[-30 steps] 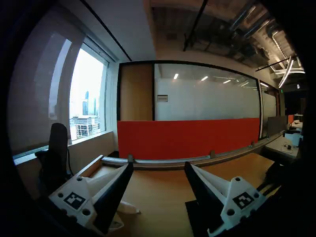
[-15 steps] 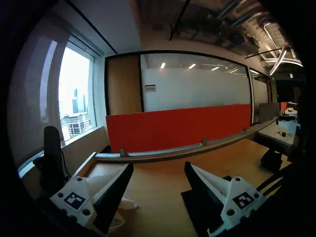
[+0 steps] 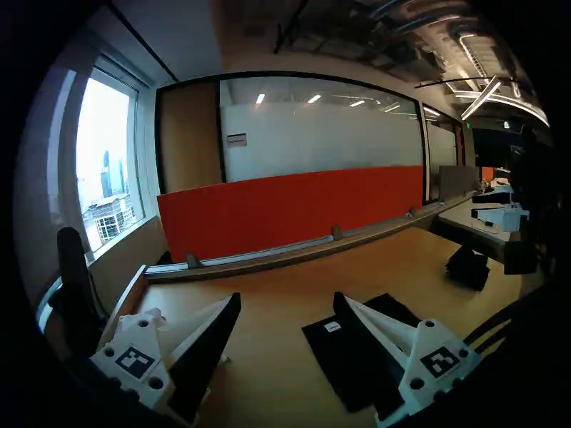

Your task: Fold towel

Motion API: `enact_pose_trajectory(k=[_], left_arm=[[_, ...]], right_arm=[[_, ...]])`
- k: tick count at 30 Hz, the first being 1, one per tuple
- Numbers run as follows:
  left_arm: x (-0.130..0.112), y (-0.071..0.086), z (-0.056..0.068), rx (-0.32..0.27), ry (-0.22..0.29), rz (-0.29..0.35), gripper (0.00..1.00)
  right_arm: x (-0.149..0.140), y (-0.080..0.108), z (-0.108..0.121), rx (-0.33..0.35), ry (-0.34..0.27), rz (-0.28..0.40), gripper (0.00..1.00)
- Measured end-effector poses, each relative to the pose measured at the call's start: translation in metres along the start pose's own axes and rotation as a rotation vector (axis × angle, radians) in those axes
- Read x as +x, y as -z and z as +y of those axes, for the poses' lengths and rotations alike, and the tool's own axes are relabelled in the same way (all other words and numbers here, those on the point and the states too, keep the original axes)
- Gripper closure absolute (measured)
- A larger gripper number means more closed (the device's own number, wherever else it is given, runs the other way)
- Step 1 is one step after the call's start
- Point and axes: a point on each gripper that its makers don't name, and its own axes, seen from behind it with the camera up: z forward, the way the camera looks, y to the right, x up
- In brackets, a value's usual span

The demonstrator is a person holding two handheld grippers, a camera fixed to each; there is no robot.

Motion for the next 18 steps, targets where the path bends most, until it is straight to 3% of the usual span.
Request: enact_pose_trajectory(k=[9,18], left_arm=[[-0.020,0.006,0.024,-0.094,0.005,-0.064,0.04],[-0.034,0.007,0.027,-0.104,-0.014,-0.093,0.04]], right_arm=[[-0.010,0.004,-0.023,0.108,0.036,-0.057,0.00],[-0.024,0.006,-0.036,0.151,0.055,-0.089,0.00]])
